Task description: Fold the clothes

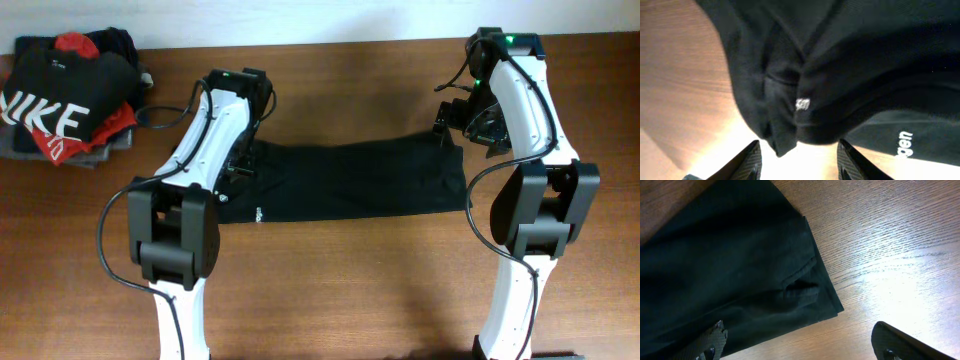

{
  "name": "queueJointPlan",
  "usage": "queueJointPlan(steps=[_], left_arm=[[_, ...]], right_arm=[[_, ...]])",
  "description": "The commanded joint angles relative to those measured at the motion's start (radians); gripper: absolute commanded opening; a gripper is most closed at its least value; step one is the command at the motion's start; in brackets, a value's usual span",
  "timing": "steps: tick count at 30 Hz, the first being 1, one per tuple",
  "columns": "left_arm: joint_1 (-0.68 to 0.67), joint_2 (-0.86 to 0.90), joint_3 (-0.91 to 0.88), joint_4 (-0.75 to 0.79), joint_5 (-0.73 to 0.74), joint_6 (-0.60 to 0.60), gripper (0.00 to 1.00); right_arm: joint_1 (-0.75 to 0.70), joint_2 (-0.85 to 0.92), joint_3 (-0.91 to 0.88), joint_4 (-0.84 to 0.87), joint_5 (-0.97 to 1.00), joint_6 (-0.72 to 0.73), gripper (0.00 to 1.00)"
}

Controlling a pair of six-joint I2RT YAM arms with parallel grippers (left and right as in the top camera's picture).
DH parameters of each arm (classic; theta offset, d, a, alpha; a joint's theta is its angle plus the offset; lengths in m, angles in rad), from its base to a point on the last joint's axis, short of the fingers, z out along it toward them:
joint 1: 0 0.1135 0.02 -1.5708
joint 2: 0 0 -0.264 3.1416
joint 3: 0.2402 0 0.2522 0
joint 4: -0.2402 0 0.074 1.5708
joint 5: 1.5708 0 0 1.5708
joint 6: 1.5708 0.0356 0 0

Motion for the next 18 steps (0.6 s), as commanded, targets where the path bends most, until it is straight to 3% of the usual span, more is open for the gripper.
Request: queueJointPlan(steps=[1, 9, 11, 13, 16, 18], left_arm=[[0.0, -0.028, 0.017, -0.024, -0.07, -0.031, 0.49], [0.003, -0.029, 0.039, -0.03, -0.065, -0.111, 0.47], [0.0, -0.03, 0.062, -0.018, 0.005, -0.113, 0.35], [-0.006, -0.032, 0.077, 0.016, 0.099, -0.102, 0.21], [-0.013, -0.029, 0.072, 0.111, 0.308, -0.01, 0.09], [-0.019, -0.027, 0.066, 0.145, 0.435, 0.005, 0.01]], right_arm=[[0.004, -0.03, -0.006, -0.017, 0.023, 0.004, 0.97], [0.005, -0.03, -0.006, -0.039, 0.007, -0.005, 0.96], [0.006, -0.03, -0.006, -0.038, -0.041, -0.054, 0.91], [0.012, -0.03, -0.006, -0.034, -0.076, -0.094, 0.76], [0.028, -0.03, -0.006, -0.027, -0.079, -0.101, 0.32], [0.043, -0.03, -0.009, -0.027, -0.079, -0.102, 0.11]])
